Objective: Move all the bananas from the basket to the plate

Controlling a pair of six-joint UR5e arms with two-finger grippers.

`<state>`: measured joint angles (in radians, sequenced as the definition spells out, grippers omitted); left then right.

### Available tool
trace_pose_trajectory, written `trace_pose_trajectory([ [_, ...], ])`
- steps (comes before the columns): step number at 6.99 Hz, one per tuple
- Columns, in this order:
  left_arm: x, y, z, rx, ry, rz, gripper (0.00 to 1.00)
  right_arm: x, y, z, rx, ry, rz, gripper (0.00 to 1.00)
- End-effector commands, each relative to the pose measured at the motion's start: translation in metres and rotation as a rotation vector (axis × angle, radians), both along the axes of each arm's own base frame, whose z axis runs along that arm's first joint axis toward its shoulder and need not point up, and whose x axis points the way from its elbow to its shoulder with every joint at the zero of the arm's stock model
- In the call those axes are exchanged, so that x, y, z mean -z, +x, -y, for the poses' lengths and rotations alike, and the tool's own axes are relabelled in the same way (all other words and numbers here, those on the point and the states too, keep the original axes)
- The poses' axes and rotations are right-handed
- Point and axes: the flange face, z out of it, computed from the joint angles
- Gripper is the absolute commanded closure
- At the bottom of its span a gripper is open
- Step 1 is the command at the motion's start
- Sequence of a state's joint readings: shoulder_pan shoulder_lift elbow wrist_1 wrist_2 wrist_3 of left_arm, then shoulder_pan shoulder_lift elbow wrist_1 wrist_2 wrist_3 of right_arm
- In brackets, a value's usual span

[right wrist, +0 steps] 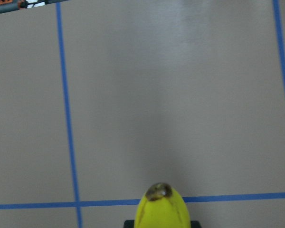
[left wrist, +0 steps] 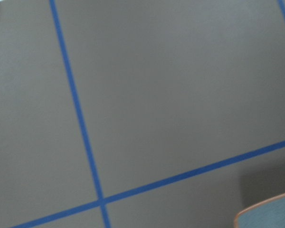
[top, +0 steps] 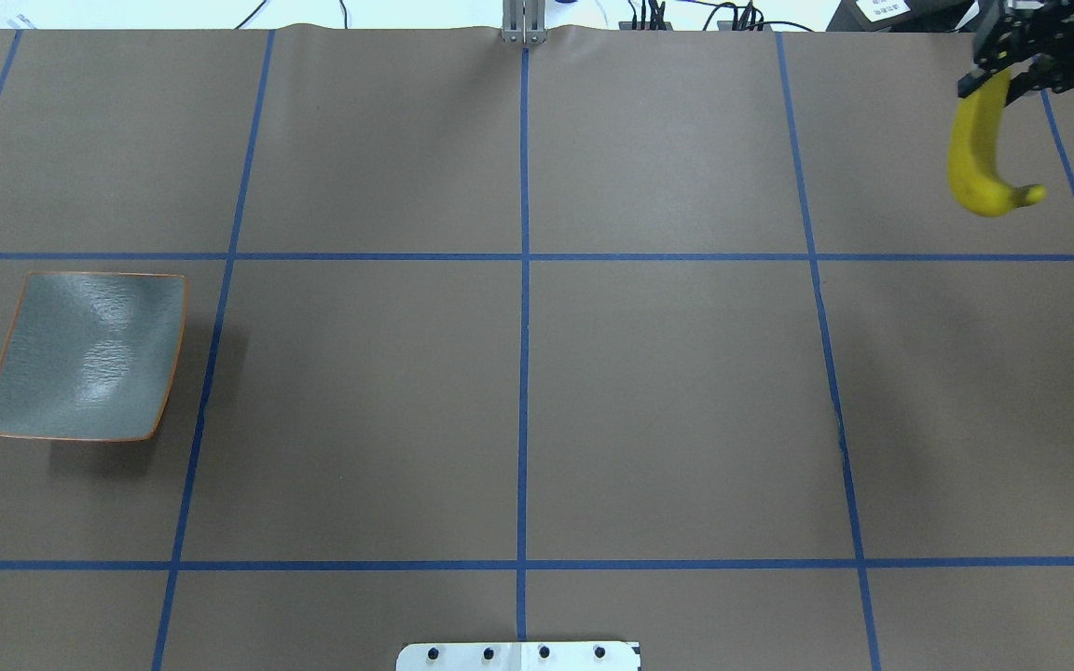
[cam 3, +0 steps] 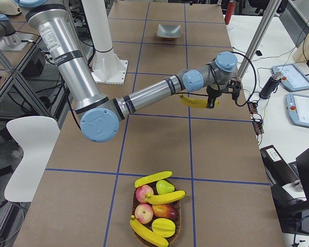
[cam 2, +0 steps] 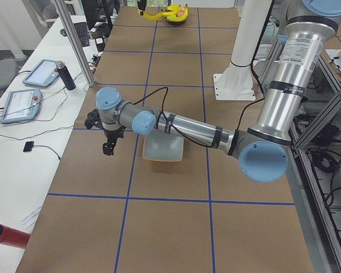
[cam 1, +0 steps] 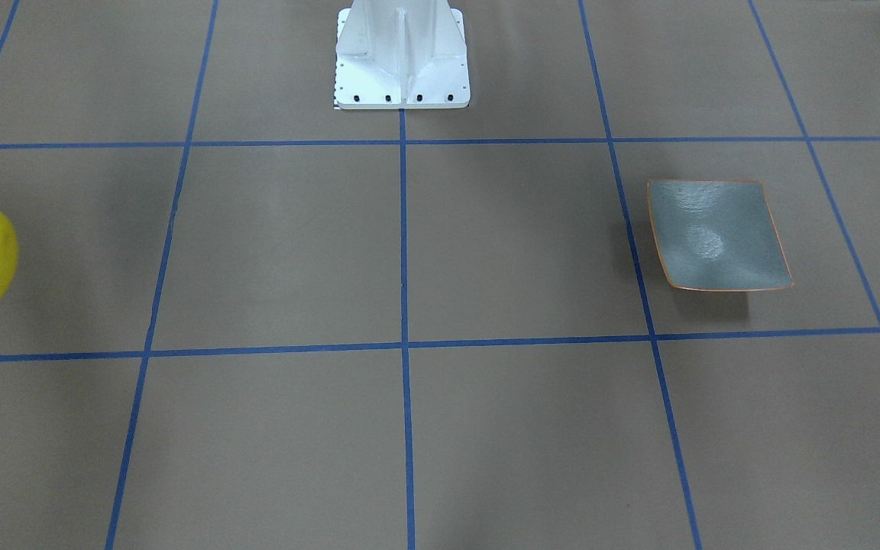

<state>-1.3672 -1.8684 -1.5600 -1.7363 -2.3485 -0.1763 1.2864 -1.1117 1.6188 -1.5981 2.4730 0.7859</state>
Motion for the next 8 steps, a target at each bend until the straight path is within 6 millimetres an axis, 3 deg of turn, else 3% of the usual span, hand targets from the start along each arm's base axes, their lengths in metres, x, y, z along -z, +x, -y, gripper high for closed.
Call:
trace_pose_trajectory([
  [1,0.062,0.096,0.003,0.048,-0.046,-0.11,0.0,0.067,-0.085,-0.024,-0.058,-0.063,0.106,1.0],
  [2,0.09,0.149,-0.008,0.063,-0.086,-0.187,0.0,0.08,-0.109,-0.037,-0.102,-0.083,0.16,1.0],
  [3,0.114,0.181,-0.017,0.078,-0.119,-0.248,0.0,0.096,-0.137,-0.054,-0.128,-0.102,0.206,1.0],
  [5,0.155,0.211,-0.028,0.136,-0.198,-0.374,0.0,0.143,-0.217,-0.121,-0.222,-0.123,0.357,1.0],
  [6,0.179,0.221,-0.041,0.156,-0.227,-0.469,0.0,0.158,-0.246,-0.147,-0.249,-0.116,0.432,1.0],
  [8,0.219,0.24,-0.073,0.18,-0.362,-0.661,0.0,0.175,-0.258,-0.171,-0.257,-0.112,0.478,1.0],
])
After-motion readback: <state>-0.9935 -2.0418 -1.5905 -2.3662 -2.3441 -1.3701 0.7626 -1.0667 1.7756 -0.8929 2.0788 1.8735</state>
